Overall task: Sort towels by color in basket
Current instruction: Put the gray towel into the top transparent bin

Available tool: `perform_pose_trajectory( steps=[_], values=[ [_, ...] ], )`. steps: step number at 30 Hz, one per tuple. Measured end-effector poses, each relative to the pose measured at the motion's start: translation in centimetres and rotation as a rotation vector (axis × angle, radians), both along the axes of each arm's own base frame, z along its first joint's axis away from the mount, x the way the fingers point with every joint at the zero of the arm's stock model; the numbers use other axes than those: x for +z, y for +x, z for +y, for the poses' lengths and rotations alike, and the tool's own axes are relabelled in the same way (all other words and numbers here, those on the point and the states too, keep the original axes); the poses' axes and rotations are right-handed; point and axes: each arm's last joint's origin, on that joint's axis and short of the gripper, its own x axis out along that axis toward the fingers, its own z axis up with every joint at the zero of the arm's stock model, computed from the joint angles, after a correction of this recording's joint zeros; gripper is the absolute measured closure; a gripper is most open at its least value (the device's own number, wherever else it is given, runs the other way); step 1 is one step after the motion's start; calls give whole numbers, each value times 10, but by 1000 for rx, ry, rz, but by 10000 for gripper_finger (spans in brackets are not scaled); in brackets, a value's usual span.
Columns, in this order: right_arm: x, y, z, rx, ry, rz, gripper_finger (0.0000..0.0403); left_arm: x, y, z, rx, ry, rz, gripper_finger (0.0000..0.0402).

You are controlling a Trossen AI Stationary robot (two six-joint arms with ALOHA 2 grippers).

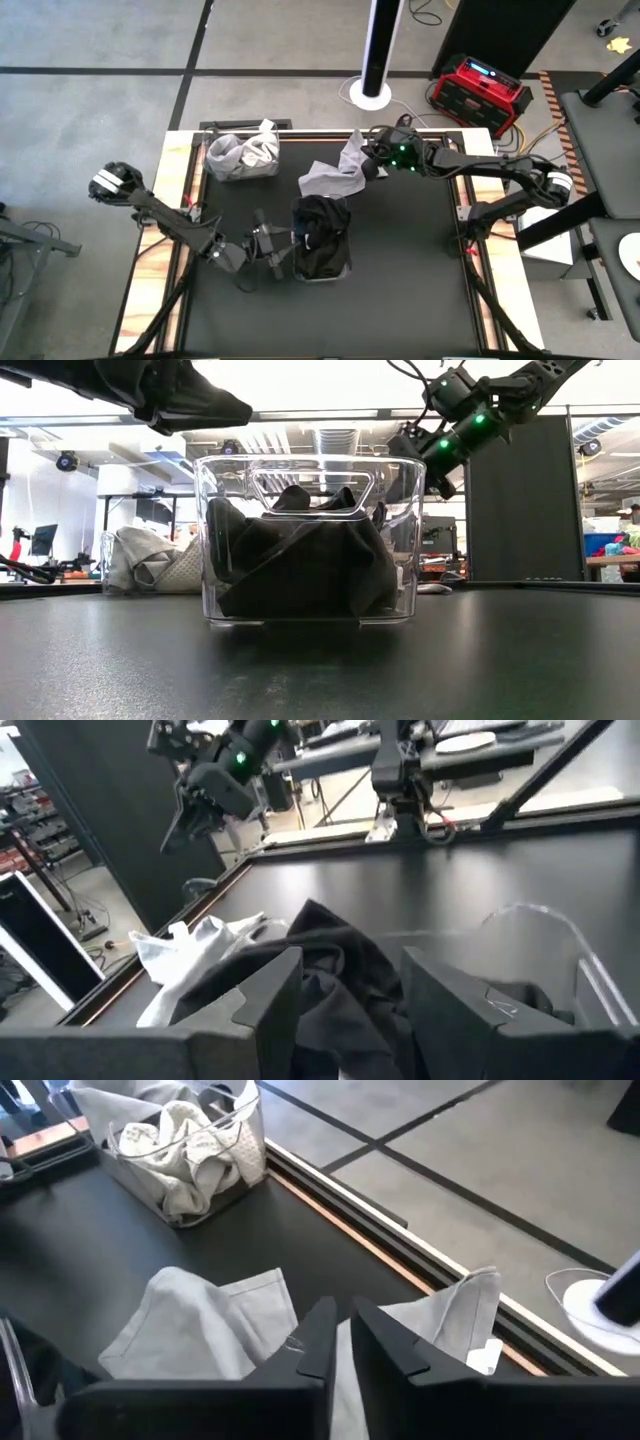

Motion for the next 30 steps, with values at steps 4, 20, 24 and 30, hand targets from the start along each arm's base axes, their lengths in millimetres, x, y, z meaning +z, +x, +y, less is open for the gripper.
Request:
perform_pose_trajectory(
  steps=[4, 20, 24, 30],
  values=[
    [2, 8, -4, 13, -16, 10, 338, 5, 1, 0, -6, 20, -25, 245],
    [-2, 40, -33, 782, -71, 436, 173, 6, 0, 4, 129, 78, -25, 245],
    [-13, 46, -28, 822, -65, 455, 173, 7, -1, 5, 157, 81, -32, 245],
    [-38, 52, -33, 738, -38, 585, 175, 26, -1, 5, 359, 138, -59, 245]
  ],
)
